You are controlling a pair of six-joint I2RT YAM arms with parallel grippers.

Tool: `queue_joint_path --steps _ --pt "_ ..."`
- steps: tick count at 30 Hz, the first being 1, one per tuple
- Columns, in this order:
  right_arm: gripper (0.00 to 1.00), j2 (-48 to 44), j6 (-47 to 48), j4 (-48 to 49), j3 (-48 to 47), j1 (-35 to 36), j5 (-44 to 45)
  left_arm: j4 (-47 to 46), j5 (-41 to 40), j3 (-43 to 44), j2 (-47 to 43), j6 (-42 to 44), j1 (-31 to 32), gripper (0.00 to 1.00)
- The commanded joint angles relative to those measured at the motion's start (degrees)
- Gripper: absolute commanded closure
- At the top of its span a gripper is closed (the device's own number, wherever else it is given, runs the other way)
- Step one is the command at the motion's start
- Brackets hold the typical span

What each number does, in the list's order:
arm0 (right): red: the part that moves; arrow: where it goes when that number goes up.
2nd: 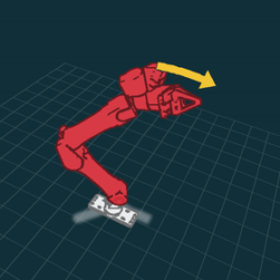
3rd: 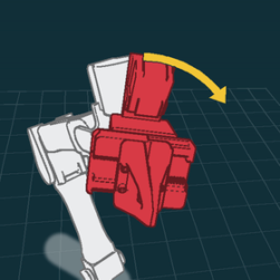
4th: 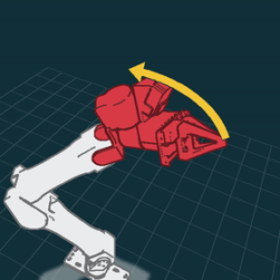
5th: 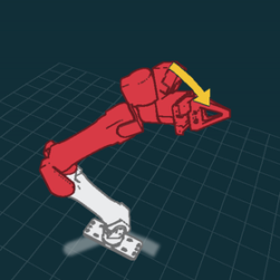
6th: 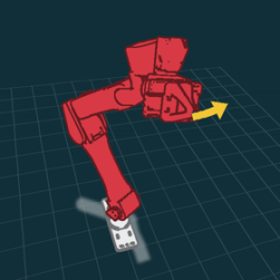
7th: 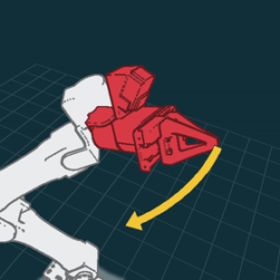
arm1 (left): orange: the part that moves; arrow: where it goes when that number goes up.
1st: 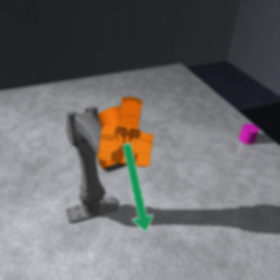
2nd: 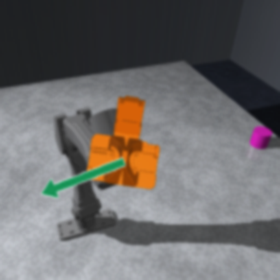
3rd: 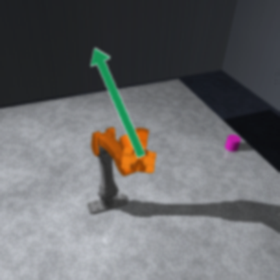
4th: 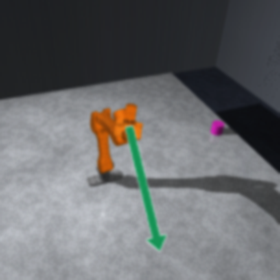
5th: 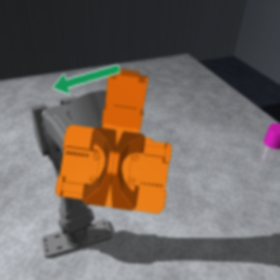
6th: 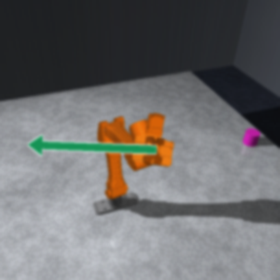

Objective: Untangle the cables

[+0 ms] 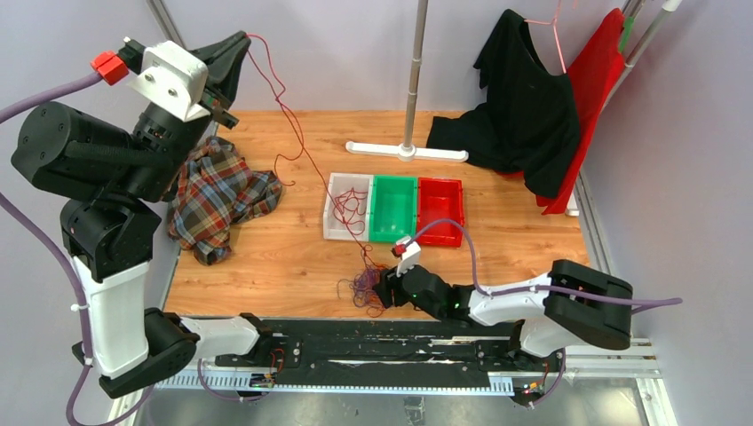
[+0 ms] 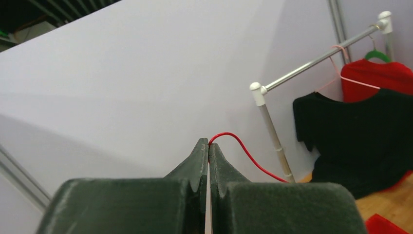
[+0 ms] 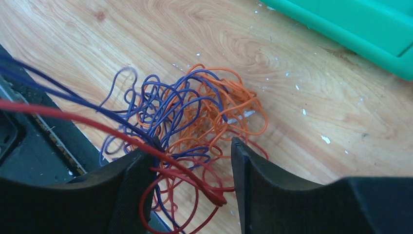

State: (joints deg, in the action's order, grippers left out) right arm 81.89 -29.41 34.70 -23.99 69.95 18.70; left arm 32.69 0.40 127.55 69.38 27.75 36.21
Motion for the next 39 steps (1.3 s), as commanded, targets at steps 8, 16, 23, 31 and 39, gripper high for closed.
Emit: queue_joint_path --steps 8,16,23,31,39 --pt "0.33 -18.36 5.38 -7.39 -4.88 -0.7 -2.6 -0.82 6.75 -0.7 -1.15 -2.88 0.36 1.0" --pt "0.41 -18.93 9.87 -12.88 -14.47 -0.69 -6.67 1.68 11.34 -5.15 -3.47 -5.63 0.36 1.0" --pt "0.49 -12.32 12.23 -12.55 -18.75 -0.91 -8.09 2.81 12.41 -7.33 -4.82 -5.35 0.36 1.0" --pt "0.72 -8.58 13.07 -14.09 -20.89 -1.68 -8.9 3.31 12.06 -9.96 -7.22 -3.64 0.36 1.0" --pt "0.99 -13.33 13.41 -17.8 -20.13 -3.21 -10.4 4.41 8.27 -31.03 -17.46 -3.66 0.36 1.0"
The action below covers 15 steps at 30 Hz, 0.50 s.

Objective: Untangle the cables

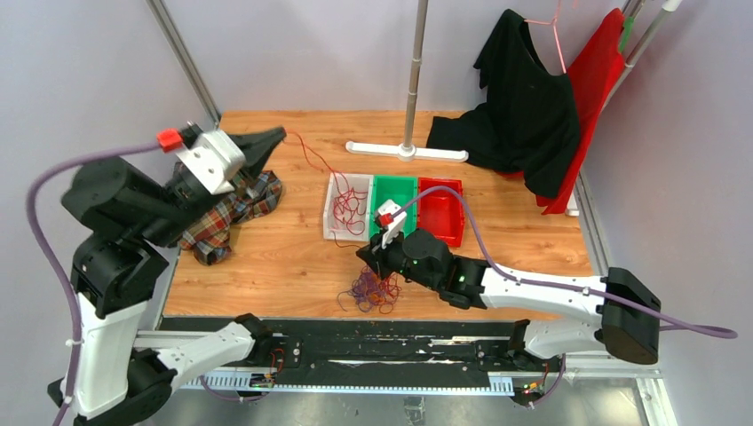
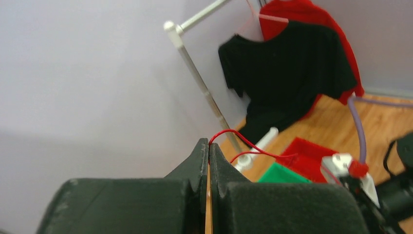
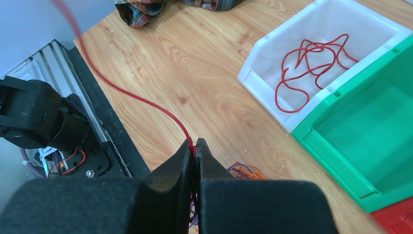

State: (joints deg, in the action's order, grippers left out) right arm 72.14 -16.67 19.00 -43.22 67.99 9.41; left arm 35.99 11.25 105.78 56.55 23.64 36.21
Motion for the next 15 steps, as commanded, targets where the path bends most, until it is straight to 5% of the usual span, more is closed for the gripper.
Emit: queue_joint_path --steps 1,6,11,15 --pt "0.99 -4.2 0.81 -2.68 -0.89 -1.39 -1.33 1.37 -3.4 -12.9 -6.45 0.69 0.36 1.0" --pt "1.0 -6.09 1.2 -5.22 -1.85 -1.69 -2.82 3.43 -7.85 -31.61 -15.96 3.15 0.36 0.96" --pt "0.99 -4.71 0.72 -7.19 -4.75 -1.72 -6.09 11.53 -3.54 -45.39 -21.6 8.16 0.36 0.48" --pt "0.99 -0.53 -0.27 -10.1 -8.99 -1.72 -7.95 17.59 4.69 -48.68 -19.87 9.55 0.36 0.3"
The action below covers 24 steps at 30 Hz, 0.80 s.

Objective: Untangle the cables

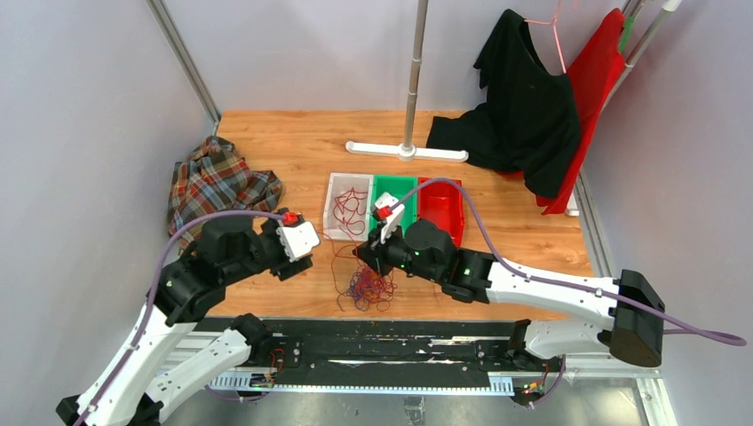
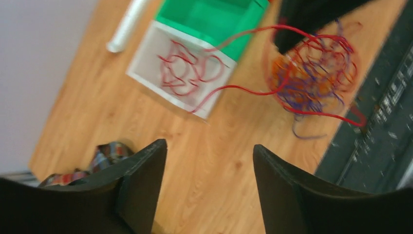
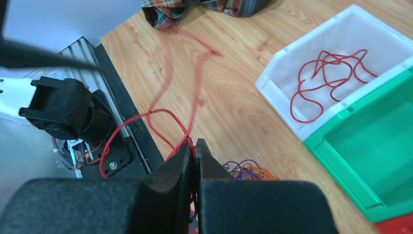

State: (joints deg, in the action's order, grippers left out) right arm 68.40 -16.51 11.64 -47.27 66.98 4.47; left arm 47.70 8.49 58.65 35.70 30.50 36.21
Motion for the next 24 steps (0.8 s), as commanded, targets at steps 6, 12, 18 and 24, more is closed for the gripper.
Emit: queue_joint_path --steps 6,12,18,24 --pt "1.0 8.9 0.13 -7.14 -11.12 -0.37 -3.82 7.42 15.92 1.9 5.53 1.32 0.36 0.24" --pt "0.99 14.04 0.42 -12.8 -17.76 0.15 -2.47 2.32 17.94 2.86 5.04 -3.02 0.36 0.24" --pt "0.99 14.49 -0.72 -9.62 -18.07 0.43 -5.82 -6.21 10.74 -5.31 2.84 -4.74 0.36 0.27" --pt "0.99 11.12 -1.98 -4.42 -14.39 0.48 -8.87 -8.35 10.86 -7.69 4.19 -3.81 0.36 0.37"
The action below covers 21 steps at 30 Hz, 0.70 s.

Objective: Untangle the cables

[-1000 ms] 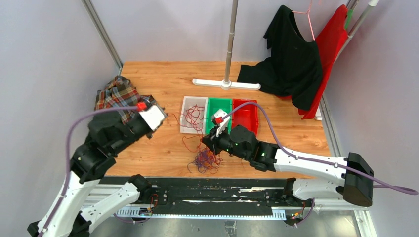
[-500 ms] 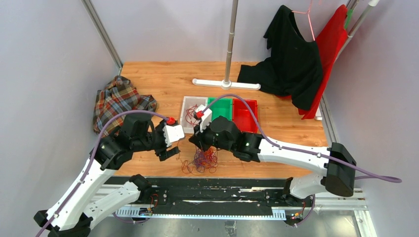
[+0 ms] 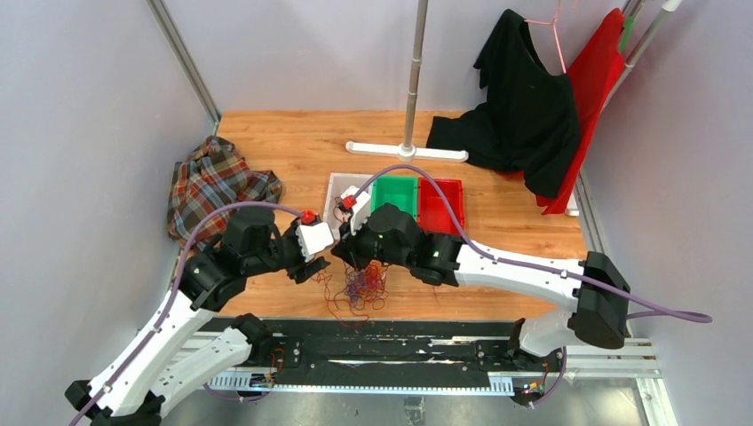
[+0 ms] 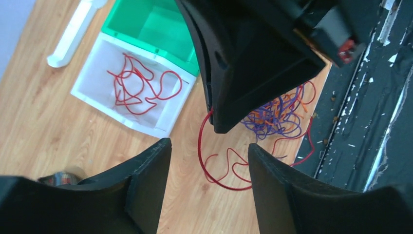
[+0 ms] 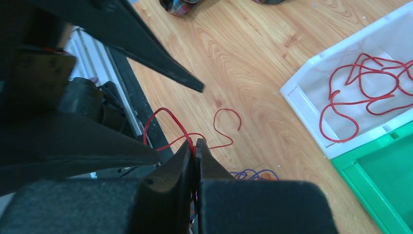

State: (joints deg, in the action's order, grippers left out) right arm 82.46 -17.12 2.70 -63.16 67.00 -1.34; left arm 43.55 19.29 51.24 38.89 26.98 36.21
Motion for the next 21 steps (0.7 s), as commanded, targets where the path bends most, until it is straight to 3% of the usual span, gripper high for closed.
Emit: queue_joint_path --steps 1,2,4,5,8,11,21 --pt "0.99 -3.26 -1.48 5.19 1.87 0.42 -4.05 -4.19 1.21 -0.18 1.53 -0.64 0.36 0.43" --pt "1.0 -3.45 -1.61 5.5 2.05 0.33 -4.79 -4.63 1.93 -0.07 1.93 -1.28 0.36 0.53" --pt "0.96 -4.2 -2.09 5.02 2.43 0.26 -4.4 -5.85 2.49 0.45 2.67 -2.37 0.36 0.85" --pt "0.84 -4.96 -2.59 5.14 3.46 0.12 -3.36 -6.14 2.29 0.84 2.81 -2.67 0.36 0.98" --pt "0.53 -9.72 -4.18 6.22 7.42 -0.12 2.07 -5.28 2.22 2.38 2.6 -1.92 0.36 0.99" --pt "0.4 -14.24 -4.98 8.84 12.09 -0.12 6.65 -3.25 3.33 4.18 2.56 -0.71 0.37 0.99" --pt "0.42 -14.78 -6.43 12.47 14.41 -0.07 5.46 -1.71 4.64 6.39 3.02 -3.73 0.33 0.99"
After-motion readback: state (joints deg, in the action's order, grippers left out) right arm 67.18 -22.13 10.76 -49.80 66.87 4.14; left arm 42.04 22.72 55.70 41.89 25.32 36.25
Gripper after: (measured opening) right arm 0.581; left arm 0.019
